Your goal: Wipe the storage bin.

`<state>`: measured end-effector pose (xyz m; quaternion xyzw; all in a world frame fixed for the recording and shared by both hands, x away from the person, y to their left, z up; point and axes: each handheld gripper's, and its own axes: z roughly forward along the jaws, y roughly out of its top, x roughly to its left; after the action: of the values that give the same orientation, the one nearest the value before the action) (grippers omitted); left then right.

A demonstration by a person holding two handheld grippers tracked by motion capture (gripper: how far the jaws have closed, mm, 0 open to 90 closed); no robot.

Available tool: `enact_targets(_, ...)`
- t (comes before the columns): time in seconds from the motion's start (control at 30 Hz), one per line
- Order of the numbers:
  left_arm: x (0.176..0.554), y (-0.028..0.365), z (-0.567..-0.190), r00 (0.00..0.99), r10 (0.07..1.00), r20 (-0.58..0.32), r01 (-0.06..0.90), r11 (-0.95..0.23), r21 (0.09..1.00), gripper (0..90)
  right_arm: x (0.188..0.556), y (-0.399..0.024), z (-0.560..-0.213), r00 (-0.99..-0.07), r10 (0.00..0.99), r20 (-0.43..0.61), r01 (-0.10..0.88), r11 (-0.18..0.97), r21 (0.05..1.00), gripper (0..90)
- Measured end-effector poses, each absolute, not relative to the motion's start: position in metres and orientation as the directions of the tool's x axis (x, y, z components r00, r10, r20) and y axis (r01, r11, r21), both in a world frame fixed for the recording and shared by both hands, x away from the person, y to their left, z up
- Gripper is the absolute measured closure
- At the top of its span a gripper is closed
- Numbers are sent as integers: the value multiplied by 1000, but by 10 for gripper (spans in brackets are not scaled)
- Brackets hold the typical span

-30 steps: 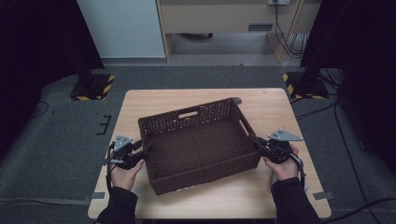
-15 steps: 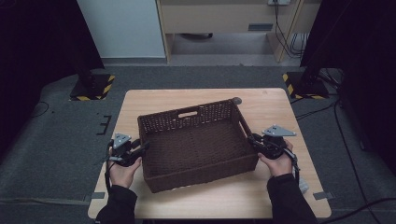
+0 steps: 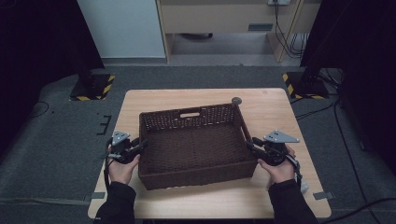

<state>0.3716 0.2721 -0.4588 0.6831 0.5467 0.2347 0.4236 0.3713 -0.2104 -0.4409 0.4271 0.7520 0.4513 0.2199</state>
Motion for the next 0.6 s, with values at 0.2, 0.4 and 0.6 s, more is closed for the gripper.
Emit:
enact_targets(0.2, 376, 276, -459, 287, 946, -149, 544, -33, 838, 630, 379, -208, -444, -544, 837, 59, 441, 226, 869, 715)
enact_targets(0.4, 373, 278, -458, 298, 945, -132, 541, -53, 839, 650, 366, -204, -445, -541, 839, 60, 441, 222, 870, 722)
enact_targets(0.6, 368, 281, -458, 313, 940, -135, 541, -60, 839, 649, 350, -203, -445, -539, 840, 67, 440, 213, 873, 714)
